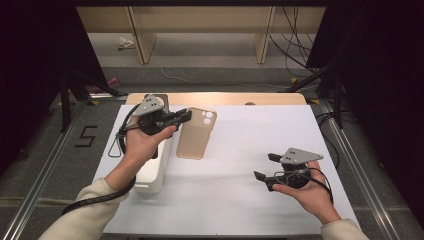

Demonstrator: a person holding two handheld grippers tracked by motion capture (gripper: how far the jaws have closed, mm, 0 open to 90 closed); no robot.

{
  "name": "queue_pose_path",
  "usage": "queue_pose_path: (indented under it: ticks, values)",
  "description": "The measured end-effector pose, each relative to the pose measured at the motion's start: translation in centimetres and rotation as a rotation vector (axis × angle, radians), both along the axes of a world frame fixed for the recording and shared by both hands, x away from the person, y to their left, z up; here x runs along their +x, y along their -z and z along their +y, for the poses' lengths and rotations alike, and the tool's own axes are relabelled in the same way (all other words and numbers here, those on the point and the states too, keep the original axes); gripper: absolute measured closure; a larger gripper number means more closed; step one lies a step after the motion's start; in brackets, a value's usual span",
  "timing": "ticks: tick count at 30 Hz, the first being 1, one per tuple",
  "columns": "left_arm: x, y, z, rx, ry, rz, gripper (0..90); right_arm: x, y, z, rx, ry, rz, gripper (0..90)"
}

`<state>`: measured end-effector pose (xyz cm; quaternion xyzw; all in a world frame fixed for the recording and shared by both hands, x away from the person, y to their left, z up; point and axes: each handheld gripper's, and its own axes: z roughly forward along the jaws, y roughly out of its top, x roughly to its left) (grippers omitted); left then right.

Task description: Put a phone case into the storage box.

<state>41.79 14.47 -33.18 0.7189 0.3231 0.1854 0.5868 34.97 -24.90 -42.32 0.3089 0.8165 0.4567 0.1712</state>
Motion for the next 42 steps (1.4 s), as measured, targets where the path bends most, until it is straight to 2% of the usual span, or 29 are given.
queue_pose_path:
  ticks: [8,25,42]
  values:
    - [0.2,-0.9,2.1,-0.014,-0.025,-0.014,82.0,0.0,-0.1,-0.3,0.022,0.023,-0.003,20.8]
    - [0.9,-2.0,6.5,-0.045,-0.099,-0.029,82.0,0.1,0.1,-0.6,0.050,0.029,0.013,19.7]
    - [2.1,-1.9,10.3,-0.074,-0.164,-0.049,82.0,0.1,0.1,-0.7,0.062,0.036,0.015,19.9]
